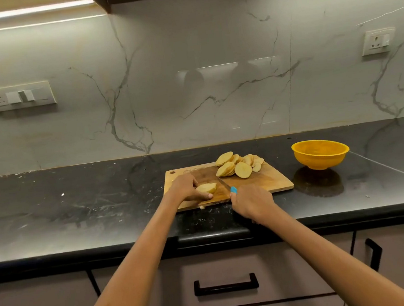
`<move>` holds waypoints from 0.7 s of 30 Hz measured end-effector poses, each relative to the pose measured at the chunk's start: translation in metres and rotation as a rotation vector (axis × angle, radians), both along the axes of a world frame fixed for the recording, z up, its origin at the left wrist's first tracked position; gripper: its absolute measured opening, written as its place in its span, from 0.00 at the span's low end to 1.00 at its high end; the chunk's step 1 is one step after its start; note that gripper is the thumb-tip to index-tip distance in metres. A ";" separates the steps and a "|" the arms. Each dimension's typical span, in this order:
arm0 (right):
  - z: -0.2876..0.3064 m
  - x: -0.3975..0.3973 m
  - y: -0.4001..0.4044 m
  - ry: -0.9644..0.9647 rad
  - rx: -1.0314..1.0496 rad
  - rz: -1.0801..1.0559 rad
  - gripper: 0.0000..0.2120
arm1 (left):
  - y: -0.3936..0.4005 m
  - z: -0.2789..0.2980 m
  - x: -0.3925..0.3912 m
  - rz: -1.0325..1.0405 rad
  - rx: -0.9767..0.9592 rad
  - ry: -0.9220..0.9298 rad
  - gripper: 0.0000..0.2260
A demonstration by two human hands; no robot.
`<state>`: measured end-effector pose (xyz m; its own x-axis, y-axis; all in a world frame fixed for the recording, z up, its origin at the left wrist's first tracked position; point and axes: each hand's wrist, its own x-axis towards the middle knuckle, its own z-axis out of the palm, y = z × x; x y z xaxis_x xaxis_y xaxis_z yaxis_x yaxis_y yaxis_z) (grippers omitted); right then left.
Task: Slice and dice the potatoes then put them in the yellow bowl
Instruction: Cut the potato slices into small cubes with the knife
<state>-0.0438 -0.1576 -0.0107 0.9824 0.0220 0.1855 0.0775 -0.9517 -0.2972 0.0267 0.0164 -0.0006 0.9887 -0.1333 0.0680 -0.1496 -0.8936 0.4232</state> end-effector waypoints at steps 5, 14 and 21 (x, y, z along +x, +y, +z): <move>0.001 -0.002 0.017 0.005 -0.009 0.055 0.16 | 0.010 -0.013 -0.016 0.005 -0.154 -0.142 0.27; 0.003 -0.005 0.015 0.029 0.084 0.057 0.18 | 0.003 -0.020 -0.021 -0.017 -0.200 -0.236 0.16; 0.005 -0.016 0.015 0.128 0.263 0.077 0.21 | -0.002 -0.027 -0.022 -0.003 -0.193 -0.268 0.12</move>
<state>-0.0593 -0.1422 -0.0060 0.9955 0.0647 0.0693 0.0921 -0.8336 -0.5446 0.0047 0.0143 -0.0277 0.9318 -0.0953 0.3502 -0.2810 -0.8000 0.5301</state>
